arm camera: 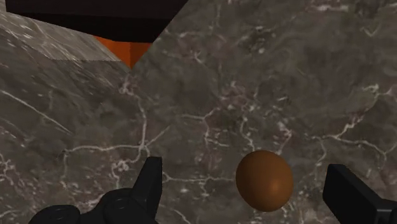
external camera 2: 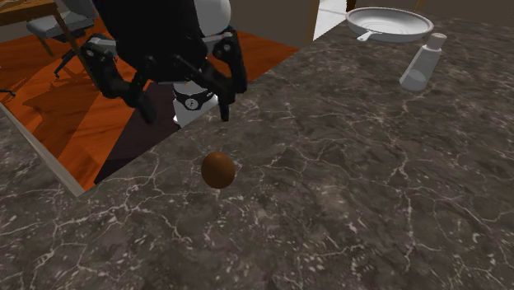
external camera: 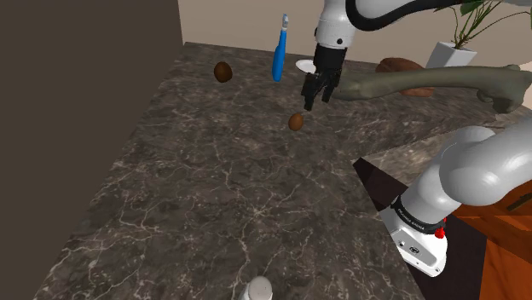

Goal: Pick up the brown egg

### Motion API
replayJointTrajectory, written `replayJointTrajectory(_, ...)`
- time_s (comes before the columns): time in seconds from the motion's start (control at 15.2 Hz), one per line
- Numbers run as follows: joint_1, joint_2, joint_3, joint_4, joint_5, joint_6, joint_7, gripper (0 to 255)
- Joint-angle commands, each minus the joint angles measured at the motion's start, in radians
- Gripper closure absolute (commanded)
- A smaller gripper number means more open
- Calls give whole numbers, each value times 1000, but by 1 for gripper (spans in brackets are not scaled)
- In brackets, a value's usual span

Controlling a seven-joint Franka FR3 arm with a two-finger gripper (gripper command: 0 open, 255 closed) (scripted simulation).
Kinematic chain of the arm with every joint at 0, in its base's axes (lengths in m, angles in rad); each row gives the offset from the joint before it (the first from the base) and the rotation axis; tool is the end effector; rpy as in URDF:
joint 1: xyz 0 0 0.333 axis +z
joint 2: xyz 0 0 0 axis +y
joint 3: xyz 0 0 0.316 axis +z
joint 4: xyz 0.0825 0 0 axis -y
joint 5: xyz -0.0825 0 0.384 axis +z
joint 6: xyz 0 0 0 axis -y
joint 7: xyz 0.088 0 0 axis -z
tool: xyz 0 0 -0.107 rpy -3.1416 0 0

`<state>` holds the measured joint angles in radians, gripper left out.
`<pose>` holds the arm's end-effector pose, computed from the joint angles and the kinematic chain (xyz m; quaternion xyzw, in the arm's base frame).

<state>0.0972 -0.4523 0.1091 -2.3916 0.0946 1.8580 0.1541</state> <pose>0.3931 0.0923 0.4770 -0.9989 -0.0044 0.0444 0.0135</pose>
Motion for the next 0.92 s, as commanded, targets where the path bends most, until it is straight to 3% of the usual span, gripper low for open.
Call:
replayJointTrajectory(0.0, 15, 70, 23, 16, 1, 38, 4, 0)
replayJointTrajectory(0.13, 26, 125, 42, 33, -1, 64, 10, 0)
replayJointTrajectory(0.73, 26, 165, 48, -36, 0, 173, 8, 0)
replayJointTrajectory(0.79, 27, 160, 47, -41, 0, 173, 7, 255)
replayJointTrajectory(0.86, 26, 160, 47, -41, 0, 173, 7, 255)
